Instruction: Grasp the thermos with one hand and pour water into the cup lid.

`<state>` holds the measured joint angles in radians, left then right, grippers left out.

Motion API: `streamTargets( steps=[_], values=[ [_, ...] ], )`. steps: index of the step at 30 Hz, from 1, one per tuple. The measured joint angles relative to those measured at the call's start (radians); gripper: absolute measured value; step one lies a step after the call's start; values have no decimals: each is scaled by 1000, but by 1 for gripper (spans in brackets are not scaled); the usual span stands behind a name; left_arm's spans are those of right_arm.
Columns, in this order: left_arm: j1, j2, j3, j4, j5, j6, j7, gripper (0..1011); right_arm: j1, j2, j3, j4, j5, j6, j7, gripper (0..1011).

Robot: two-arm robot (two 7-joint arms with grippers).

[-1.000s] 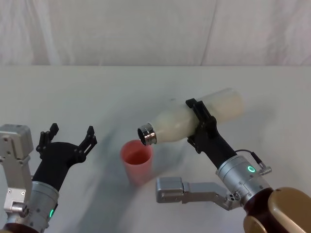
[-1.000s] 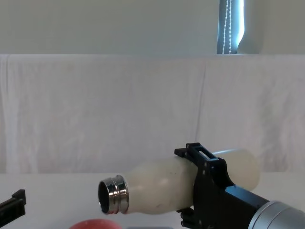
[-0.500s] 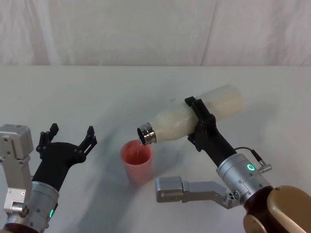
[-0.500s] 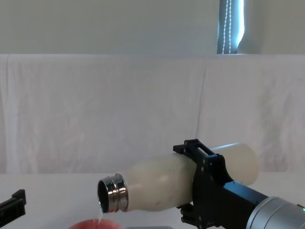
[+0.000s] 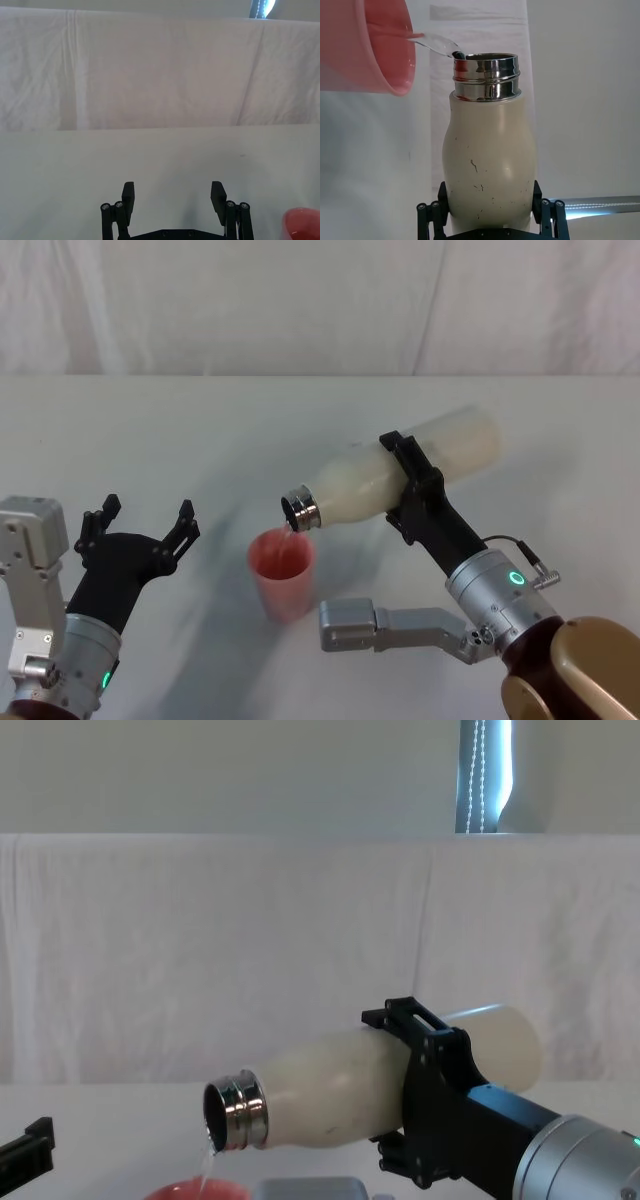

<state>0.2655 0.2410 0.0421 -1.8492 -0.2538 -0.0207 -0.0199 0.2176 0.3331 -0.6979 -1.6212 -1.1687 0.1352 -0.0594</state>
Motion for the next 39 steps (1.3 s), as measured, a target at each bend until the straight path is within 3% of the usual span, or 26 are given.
streamTargets(
  steps=[39],
  values=[
    [0, 0, 0, 0, 0, 0, 0, 1001, 15, 24, -6, -33, -10, 2, 39, 957]
  ],
)
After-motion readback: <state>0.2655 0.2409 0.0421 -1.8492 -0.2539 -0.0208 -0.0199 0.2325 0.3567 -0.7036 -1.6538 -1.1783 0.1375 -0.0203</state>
